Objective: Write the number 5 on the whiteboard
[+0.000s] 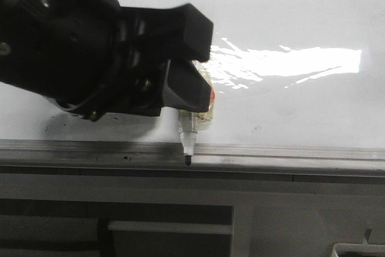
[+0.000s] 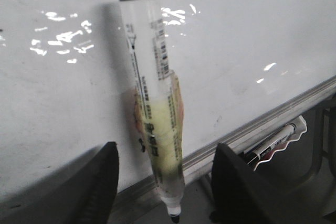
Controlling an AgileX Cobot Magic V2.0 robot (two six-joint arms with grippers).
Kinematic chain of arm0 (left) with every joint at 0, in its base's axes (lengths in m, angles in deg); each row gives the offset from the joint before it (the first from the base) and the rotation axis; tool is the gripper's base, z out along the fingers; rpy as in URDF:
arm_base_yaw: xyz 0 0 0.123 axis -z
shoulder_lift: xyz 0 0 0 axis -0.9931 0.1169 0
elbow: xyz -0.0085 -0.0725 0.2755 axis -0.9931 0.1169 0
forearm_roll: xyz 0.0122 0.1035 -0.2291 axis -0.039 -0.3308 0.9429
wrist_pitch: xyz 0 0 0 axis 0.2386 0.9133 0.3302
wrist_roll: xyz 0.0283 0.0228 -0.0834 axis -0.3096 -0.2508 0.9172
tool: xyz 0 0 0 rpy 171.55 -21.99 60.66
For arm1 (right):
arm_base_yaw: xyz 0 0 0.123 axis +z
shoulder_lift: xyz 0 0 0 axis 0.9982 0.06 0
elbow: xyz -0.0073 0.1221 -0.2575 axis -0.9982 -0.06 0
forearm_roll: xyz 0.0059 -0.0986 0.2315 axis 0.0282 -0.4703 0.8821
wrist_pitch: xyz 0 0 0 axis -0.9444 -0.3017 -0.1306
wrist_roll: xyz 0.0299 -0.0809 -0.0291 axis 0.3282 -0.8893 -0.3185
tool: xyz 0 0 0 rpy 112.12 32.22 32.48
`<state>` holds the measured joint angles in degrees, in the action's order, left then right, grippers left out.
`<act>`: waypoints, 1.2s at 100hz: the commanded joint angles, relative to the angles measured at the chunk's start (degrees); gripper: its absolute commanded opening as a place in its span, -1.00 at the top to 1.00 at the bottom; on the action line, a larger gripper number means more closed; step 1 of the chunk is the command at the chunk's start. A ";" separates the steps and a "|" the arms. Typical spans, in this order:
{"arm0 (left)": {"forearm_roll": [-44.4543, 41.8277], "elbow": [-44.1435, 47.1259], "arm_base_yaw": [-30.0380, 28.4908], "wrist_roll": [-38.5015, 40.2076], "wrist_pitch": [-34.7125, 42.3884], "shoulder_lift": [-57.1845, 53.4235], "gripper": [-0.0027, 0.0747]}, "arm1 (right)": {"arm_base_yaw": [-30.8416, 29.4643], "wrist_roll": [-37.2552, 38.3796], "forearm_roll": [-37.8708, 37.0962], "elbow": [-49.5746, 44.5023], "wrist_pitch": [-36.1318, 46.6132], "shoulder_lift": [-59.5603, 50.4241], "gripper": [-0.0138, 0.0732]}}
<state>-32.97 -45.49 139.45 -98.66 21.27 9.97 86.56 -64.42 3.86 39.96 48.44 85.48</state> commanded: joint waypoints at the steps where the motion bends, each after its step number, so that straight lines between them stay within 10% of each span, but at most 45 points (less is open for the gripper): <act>1: 0.78 -1.86 0.29 0.01 2.07 0.50 -0.02 | 0.34 -0.69 0.79 2.03 4.06 1.23 -0.32; 21: 0.75 -1.86 0.29 0.01 3.15 2.97 0.12 | 0.74 -0.69 0.88 2.03 4.40 1.23 -0.32; 47: 0.75 -1.86 0.29 0.01 5.07 2.71 0.98 | 2.61 -0.69 1.85 2.29 4.61 1.23 -0.32; 120: -58.49 -2.00 1.14 -1.08 -16.38 -16.05 0.98 | 31.51 -41.84 26.59 14.60 -1.72 27.73 -0.28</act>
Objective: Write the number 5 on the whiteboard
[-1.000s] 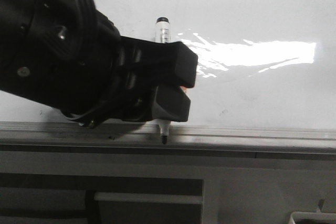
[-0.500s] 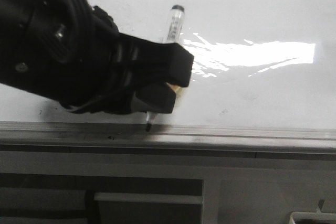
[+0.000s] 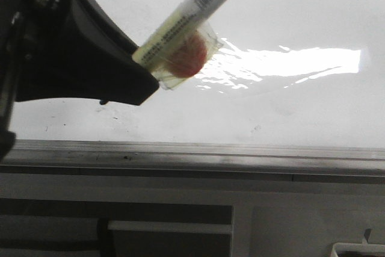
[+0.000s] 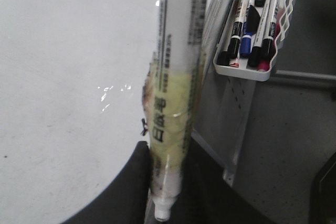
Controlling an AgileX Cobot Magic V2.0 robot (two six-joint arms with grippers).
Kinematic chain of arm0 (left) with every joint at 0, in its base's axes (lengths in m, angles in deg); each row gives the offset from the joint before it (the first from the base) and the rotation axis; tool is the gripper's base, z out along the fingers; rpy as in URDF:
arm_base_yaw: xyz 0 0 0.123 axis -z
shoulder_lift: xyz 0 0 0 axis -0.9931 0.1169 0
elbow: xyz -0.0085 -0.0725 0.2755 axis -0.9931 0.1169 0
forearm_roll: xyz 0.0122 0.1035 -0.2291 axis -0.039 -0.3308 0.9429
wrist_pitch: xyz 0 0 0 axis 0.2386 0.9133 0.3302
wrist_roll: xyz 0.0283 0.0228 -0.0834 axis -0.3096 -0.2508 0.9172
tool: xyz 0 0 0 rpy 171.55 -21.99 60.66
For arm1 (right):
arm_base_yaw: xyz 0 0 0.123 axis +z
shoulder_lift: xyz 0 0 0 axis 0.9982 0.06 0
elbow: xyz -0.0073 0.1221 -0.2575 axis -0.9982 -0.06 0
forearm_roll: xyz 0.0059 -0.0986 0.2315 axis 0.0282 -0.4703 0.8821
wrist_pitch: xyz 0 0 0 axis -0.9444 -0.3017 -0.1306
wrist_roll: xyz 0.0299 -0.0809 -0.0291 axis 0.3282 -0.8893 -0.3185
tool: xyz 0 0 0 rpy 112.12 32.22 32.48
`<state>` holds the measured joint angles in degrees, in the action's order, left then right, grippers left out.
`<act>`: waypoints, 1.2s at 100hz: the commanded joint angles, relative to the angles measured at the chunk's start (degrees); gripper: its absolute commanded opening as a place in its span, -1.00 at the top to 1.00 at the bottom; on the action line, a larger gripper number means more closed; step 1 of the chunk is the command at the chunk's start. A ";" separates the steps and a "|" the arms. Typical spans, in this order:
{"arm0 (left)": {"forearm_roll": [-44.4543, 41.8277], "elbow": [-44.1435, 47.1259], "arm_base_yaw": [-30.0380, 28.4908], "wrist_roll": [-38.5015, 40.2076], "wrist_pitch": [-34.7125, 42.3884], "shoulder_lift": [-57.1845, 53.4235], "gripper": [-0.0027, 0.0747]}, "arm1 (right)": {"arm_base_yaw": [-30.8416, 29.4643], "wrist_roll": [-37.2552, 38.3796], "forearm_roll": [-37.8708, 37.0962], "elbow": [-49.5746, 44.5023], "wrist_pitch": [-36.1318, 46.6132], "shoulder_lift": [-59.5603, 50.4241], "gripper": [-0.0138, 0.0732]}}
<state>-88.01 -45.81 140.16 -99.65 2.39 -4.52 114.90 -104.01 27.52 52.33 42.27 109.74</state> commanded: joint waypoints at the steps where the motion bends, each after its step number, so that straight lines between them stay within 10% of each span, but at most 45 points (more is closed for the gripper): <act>1: -3.76 -1.69 0.43 -0.08 2.50 -1.56 0.98 | 3.51 -2.25 2.92 2.23 5.08 3.74 -0.29; 37: -15.55 -1.69 8.28 -0.08 2.24 -1.56 0.98 | 16.42 -2.25 2.92 3.28 19.08 12.98 -0.39; 82: -15.58 -1.69 8.85 -0.08 2.99 -1.89 0.98 | 18.65 -2.25 2.82 3.28 20.89 20.98 -0.35; 120: -15.35 -1.69 8.85 -0.08 3.36 -2.54 0.98 | 18.65 -2.25 2.82 3.28 20.75 21.91 0.77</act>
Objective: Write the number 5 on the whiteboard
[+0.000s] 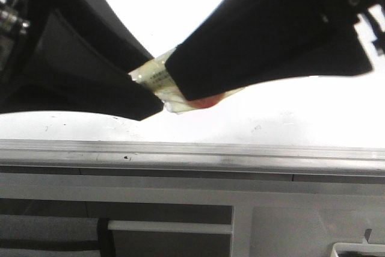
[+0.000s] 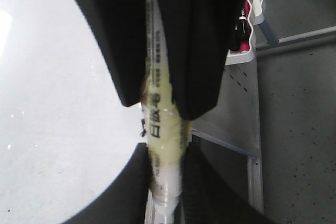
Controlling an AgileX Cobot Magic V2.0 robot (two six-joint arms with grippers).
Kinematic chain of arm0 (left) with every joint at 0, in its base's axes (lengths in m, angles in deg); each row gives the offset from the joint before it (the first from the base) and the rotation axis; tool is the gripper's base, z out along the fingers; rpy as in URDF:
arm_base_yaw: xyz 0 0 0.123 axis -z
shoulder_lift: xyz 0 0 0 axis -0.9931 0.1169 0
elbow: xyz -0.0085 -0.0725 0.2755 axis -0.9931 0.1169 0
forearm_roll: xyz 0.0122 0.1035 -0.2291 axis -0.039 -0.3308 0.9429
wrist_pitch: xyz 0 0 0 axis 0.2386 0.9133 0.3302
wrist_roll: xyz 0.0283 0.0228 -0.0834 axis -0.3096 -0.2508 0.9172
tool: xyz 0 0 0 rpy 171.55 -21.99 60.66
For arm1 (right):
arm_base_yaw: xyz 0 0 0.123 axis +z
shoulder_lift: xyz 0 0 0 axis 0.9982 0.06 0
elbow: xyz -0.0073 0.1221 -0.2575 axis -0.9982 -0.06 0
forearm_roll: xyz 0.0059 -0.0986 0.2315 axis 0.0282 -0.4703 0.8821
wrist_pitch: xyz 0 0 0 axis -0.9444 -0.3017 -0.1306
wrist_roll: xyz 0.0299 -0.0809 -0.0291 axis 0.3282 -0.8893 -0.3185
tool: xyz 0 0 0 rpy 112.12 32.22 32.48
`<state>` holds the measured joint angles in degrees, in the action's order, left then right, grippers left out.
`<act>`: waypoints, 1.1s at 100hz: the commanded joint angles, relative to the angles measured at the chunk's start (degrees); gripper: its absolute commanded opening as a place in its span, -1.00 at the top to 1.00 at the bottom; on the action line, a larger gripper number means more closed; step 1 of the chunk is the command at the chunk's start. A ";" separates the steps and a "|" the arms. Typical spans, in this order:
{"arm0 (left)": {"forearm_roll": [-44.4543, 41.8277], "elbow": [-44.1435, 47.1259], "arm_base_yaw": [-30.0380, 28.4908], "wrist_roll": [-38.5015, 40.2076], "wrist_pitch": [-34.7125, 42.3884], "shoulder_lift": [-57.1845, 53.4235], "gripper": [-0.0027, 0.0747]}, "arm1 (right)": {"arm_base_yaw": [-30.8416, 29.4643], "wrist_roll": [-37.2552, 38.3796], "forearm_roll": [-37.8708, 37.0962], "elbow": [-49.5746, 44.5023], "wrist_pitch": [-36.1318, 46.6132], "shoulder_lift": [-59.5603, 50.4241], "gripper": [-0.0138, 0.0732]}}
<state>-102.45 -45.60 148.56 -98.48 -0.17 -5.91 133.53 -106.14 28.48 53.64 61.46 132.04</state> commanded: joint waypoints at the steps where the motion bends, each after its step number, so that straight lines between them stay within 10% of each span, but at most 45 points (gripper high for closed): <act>1: -0.91 -1.90 0.44 -1.25 6.04 -1.15 0.98 | 0.02 -0.12 1.86 1.97 1.57 -0.38 0.79; 24: 5.28 -1.90 0.44 -0.60 7.18 -1.15 0.91 | 0.02 -0.12 1.86 1.97 1.57 -0.38 0.84; 52: 15.02 -1.97 0.44 -0.60 7.18 -5.78 -0.46 | -0.82 -0.12 1.70 1.97 2.84 -3.11 0.82; 87: 19.01 1.87 -11.35 12.59 1.70 -30.20 0.03 | -10.27 7.78 -5.81 1.86 -1.09 -8.97 0.78; 110: 23.20 10.77 -22.44 14.46 3.25 -39.72 0.91 | -16.00 10.67 -7.09 4.08 0.97 -4.89 0.78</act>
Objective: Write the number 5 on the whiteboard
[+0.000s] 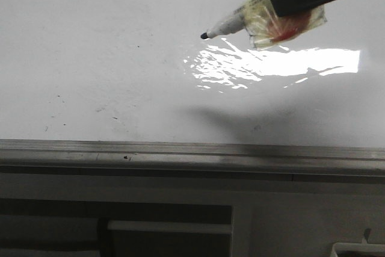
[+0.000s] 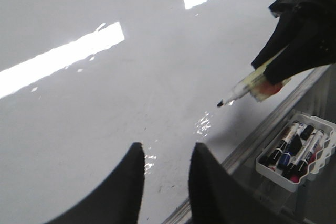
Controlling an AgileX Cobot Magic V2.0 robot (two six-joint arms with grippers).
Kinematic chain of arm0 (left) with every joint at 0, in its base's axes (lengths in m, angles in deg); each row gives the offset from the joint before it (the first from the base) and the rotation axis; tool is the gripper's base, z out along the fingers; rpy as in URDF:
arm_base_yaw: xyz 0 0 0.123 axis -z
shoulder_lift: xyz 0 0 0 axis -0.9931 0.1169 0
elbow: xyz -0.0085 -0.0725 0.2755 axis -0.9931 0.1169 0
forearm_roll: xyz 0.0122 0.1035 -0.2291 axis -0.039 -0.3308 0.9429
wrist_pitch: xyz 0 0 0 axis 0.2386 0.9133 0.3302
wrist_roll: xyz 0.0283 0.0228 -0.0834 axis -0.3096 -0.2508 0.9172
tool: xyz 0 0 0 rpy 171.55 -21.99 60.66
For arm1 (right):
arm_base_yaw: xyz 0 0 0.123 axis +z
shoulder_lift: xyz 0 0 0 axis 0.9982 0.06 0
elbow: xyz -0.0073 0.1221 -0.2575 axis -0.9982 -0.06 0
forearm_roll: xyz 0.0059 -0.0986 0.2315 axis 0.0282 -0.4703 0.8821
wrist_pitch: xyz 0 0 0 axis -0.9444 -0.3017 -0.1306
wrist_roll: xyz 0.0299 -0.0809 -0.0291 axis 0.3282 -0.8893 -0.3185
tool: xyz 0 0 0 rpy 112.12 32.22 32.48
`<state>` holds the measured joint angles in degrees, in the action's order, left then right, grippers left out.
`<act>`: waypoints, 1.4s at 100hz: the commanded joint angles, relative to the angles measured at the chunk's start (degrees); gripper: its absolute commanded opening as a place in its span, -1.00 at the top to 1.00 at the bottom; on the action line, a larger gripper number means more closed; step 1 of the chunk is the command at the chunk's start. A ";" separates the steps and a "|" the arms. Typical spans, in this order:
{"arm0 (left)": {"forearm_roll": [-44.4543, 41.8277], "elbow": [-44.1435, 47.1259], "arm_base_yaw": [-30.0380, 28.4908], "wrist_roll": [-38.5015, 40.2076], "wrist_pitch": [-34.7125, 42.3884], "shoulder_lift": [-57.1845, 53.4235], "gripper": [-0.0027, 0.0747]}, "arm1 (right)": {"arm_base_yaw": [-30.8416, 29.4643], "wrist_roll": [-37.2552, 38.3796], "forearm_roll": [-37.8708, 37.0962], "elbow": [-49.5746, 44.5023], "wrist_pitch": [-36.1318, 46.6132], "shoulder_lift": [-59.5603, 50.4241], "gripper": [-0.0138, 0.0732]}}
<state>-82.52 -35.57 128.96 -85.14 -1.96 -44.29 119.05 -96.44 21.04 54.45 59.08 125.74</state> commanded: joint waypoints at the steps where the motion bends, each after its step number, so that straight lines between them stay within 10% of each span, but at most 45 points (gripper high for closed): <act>1: 3.87 1.10 -3.27 1.11 5.36 -1.47 0.97 | -1.48 0.98 0.35 3.58 3.35 1.85 0.78; 66: 8.82 2.59 -5.76 1.11 7.66 -1.58 0.98 | -1.97 0.98 -2.13 8.09 10.87 9.15 0.78; 140: 10.28 2.59 -5.76 1.11 7.32 -1.58 0.98 | -6.65 4.52 -2.13 4.77 1.18 10.23 0.78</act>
<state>-73.05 -31.41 123.39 -84.55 0.93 -46.03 112.90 -92.61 19.21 58.90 58.93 136.67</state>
